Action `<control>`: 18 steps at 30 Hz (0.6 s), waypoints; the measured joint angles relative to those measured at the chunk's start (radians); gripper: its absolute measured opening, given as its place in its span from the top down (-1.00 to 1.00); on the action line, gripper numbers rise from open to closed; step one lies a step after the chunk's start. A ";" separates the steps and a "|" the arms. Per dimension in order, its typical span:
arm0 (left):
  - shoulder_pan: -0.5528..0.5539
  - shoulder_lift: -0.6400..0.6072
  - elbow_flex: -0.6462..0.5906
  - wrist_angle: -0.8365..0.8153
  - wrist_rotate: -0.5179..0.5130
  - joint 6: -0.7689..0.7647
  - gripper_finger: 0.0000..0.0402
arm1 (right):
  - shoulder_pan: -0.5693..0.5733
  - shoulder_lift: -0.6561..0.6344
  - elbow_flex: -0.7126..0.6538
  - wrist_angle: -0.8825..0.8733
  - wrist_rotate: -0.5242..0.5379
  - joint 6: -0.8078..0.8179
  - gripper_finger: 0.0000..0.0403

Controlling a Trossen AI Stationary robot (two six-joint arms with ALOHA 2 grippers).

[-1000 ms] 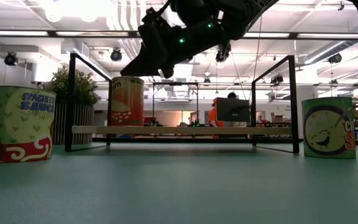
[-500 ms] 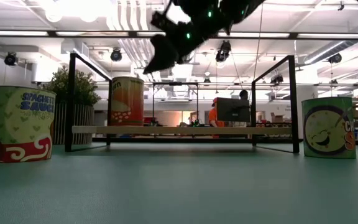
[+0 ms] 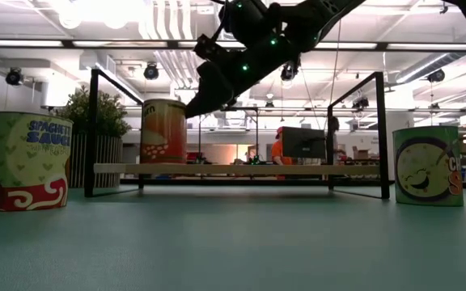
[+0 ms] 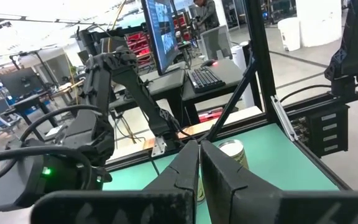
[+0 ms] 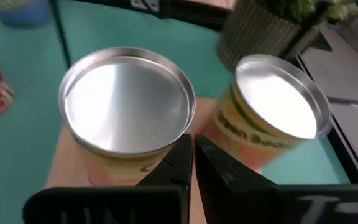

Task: Pick and place cans onto a shelf
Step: Put the top canned corn on the shelf, then adjust the canned green beans on the shelf

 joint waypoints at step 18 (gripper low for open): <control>0.000 0.000 0.000 0.001 0.000 0.000 1.00 | 0.027 0.004 0.000 0.055 -0.040 0.019 0.96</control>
